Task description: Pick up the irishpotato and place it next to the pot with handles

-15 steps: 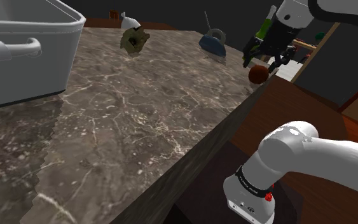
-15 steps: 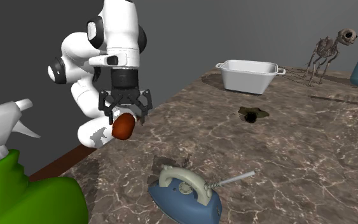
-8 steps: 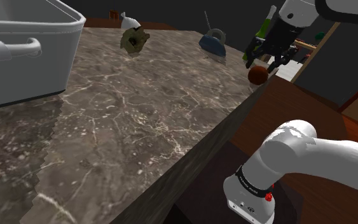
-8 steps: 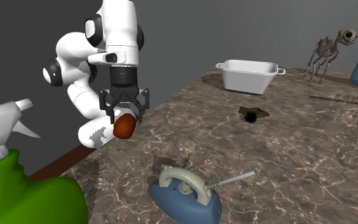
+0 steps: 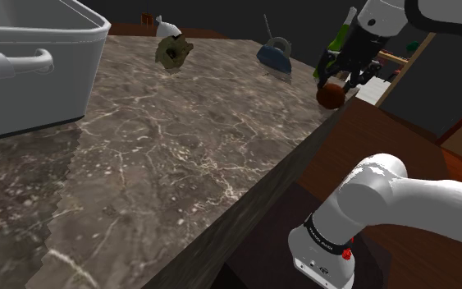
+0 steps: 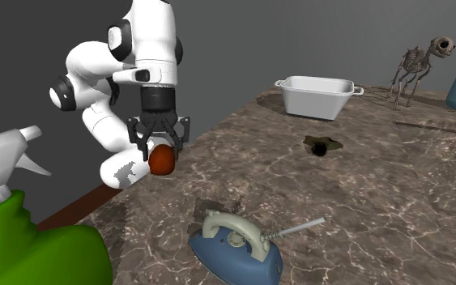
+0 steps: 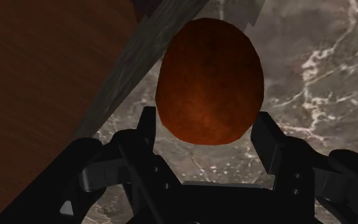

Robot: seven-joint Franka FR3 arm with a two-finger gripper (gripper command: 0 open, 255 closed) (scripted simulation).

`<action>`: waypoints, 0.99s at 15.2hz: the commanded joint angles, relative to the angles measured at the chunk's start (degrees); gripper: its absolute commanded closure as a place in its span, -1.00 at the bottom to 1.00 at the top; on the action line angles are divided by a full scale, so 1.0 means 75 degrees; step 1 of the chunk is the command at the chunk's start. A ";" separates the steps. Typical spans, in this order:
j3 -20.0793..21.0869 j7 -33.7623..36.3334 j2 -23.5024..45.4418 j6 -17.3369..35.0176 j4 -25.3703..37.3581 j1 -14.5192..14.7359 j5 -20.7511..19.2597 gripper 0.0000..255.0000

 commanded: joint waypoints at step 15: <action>-0.0159 0.0158 0.1072 -0.1124 0.2114 0.0392 0.1070 1.00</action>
